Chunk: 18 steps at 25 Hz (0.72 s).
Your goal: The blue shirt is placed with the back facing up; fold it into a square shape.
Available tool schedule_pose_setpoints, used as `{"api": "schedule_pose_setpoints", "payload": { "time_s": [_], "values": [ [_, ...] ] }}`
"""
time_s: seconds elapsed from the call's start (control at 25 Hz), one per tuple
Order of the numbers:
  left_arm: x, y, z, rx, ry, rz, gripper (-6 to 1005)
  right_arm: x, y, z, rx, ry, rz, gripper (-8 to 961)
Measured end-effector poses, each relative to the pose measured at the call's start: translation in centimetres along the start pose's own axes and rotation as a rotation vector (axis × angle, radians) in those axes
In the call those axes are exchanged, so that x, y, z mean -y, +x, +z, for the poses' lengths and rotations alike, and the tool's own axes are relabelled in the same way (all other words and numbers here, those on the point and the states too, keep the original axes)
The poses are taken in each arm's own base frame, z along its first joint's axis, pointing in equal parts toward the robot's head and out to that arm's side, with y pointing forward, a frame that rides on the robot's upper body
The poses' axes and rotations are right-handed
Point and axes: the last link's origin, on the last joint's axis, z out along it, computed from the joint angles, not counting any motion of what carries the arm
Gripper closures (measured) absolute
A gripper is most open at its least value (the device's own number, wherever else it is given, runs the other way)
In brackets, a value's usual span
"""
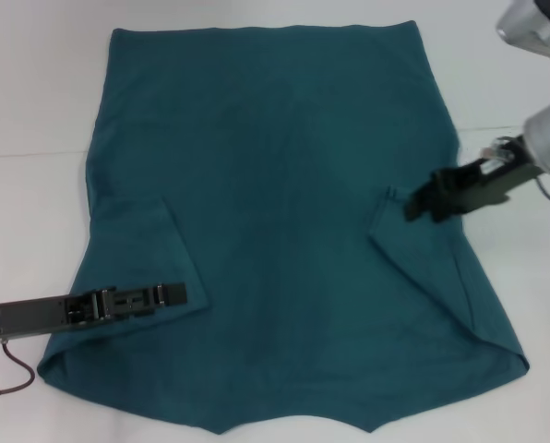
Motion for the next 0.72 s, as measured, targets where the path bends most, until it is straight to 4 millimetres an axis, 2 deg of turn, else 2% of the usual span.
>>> {"api": "schedule_pose_setpoints", "payload": {
  "time_s": [0.2, 0.36, 0.48, 0.72],
  "values": [
    [0.2, 0.1, -0.1, -0.014, 0.011, -0.023, 81, 2.7, 2.2, -1.5, -0.016, -0.003, 0.069, 468],
    [0.4, 0.3, -0.3, -0.032, 0.017, -0.034, 81, 4.5, 4.1, -1.5, -0.032, 0.003, 0.123, 469],
    [0.4, 0.3, -0.3, -0.032, 0.016, -0.036, 81, 5.1, 5.3, -1.0, -0.031, -0.001, 0.152, 470],
    [0.4, 0.3, -0.1, -0.033, 0.014, -0.04, 81, 5.3, 6.4, -0.1, -0.037, -0.011, 0.172, 469]
  ]
}}
